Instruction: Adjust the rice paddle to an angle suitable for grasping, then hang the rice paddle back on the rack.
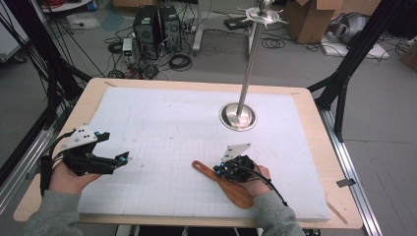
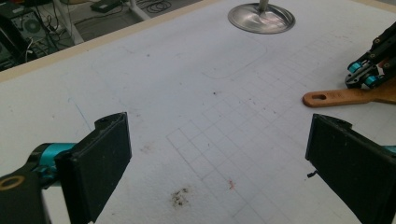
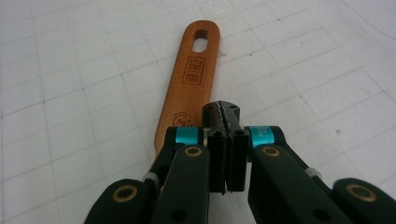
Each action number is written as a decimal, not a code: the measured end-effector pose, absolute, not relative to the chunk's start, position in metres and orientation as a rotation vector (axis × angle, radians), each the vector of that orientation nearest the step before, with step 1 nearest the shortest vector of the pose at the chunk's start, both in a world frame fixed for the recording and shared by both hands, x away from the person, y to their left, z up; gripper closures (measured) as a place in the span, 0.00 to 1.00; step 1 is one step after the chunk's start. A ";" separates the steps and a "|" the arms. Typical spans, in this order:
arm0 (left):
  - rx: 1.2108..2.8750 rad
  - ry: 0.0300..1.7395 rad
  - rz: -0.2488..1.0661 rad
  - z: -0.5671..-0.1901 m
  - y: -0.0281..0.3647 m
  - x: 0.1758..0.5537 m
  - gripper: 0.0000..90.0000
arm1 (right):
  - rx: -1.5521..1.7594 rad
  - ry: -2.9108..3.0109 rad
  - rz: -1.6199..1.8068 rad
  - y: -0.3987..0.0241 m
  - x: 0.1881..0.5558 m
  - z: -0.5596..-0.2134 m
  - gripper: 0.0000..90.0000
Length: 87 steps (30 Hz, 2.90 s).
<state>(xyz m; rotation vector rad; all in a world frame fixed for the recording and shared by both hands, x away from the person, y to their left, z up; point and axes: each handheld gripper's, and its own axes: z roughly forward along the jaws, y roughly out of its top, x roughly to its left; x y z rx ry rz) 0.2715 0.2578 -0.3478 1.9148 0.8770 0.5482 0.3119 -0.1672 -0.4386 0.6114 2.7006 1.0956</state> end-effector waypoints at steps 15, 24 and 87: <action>1.912 0.879 0.551 -0.347 0.260 0.271 0.08 | 0.588 2.690 1.109 -0.161 0.308 -0.433 0.94; 1.911 0.880 0.552 -0.347 0.259 0.271 0.08 | 0.625 2.626 1.132 -0.158 0.302 -0.418 0.62; 1.911 0.881 0.555 -0.347 0.263 0.269 0.09 | 0.676 2.716 0.871 -0.129 0.302 -0.424 0.40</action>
